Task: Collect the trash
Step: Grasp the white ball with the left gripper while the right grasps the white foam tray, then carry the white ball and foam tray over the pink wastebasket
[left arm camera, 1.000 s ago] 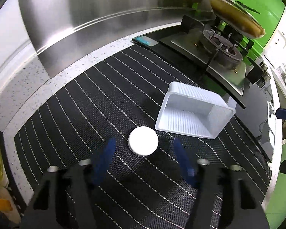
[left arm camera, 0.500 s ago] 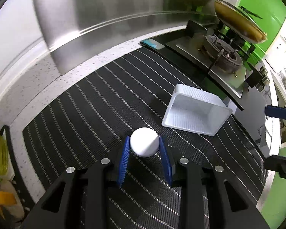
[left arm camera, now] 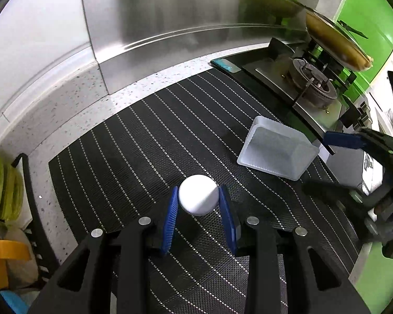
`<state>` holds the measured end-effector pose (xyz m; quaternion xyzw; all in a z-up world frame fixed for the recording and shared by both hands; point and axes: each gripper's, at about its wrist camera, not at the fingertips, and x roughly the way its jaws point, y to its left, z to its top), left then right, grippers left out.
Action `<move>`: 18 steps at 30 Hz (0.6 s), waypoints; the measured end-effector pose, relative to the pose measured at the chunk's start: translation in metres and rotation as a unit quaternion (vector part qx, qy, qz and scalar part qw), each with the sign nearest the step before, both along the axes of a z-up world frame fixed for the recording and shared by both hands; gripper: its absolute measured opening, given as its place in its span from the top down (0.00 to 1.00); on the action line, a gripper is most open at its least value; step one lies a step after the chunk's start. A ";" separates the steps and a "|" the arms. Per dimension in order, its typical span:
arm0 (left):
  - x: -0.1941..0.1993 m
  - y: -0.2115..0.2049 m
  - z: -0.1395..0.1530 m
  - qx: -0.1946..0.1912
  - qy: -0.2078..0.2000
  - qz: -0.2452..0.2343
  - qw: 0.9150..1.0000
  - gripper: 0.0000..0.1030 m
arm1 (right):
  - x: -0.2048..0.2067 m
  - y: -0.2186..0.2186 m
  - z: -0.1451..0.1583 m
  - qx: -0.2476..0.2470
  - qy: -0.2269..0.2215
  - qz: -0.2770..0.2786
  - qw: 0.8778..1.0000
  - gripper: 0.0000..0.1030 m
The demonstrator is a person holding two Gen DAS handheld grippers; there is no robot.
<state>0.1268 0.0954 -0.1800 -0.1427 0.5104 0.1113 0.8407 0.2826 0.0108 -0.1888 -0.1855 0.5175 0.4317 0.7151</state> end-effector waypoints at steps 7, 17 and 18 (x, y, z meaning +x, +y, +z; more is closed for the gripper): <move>-0.002 0.002 -0.001 -0.001 0.002 0.005 1.000 0.69 | 0.009 0.008 -0.015 -0.019 0.002 -0.004 1.000 0.91; -0.007 -0.015 0.022 0.003 -0.005 -0.009 1.000 0.69 | 0.000 -0.020 0.017 -0.011 -0.018 -0.027 0.999 0.98; -0.008 -0.019 0.029 0.003 -0.007 -0.015 1.000 0.69 | -0.002 -0.026 0.023 -0.010 -0.020 -0.033 0.999 0.98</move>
